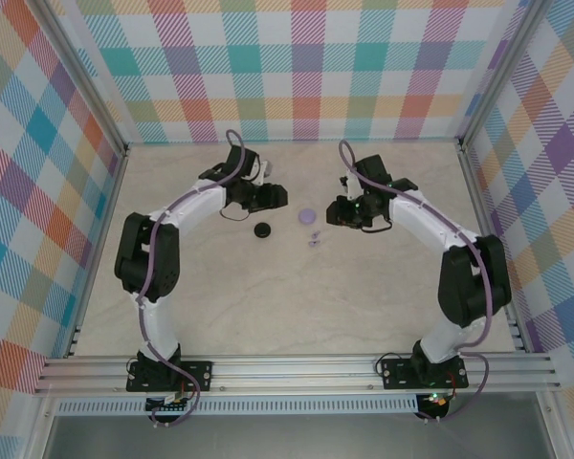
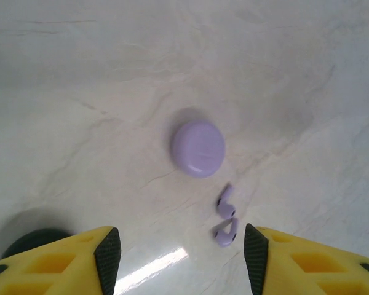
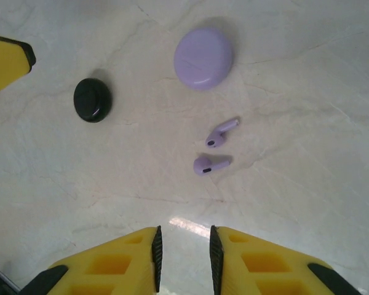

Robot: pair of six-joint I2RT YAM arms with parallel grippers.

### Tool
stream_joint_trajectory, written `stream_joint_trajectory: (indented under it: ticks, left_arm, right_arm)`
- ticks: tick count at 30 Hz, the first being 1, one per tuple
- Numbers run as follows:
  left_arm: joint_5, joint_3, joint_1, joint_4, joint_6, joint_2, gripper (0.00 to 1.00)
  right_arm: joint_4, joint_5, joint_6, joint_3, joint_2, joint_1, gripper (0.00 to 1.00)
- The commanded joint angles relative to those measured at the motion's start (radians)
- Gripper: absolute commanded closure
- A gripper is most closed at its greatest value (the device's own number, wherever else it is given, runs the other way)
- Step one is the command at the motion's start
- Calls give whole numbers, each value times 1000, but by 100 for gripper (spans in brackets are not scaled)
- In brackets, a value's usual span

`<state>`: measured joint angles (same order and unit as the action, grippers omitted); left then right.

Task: Insert the wireless bluetooth earbuds into the charging case

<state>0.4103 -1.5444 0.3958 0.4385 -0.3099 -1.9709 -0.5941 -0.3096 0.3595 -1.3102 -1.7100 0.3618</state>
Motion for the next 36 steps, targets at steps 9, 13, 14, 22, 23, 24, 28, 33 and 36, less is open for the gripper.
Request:
stream_joint_trajectory:
  ticks: [9,13,14,22,23,24,28,33,36]
  left_arm:
    - [124,-249,8,10,-74,-252,46]
    - [158,-314,8,6,-84,-320,46]
    - [163,-327,9,6,-84,-334,46]
    - [220,-435,14,7,-87,-443,45]
    - [225,-446,15,11,-86,-456,45]
    - [227,-457,16,16,-83,-465,45]
    - [228,-492,22,35,-74,-497,45]
    - [254,-502,32,52,-70,-505,49]
    - [260,-479,34,59,-64,-487,53]
  right_arm:
    - [-16,-115,22,-180,-261,-51,66]
    - [-31,-144,19,-234,-337,-56,68]
    - [-34,-148,18,-247,-352,-57,69]
    - [-80,-183,29,-366,-483,-64,73]
    - [-85,-187,31,-377,-495,-64,73]
    - [-90,-189,30,-386,-504,-64,73]
    - [-113,-178,31,-423,-541,-64,74]
    - [-138,-188,39,-477,-588,-65,76]
    - [-149,-195,43,-503,-611,-65,76]
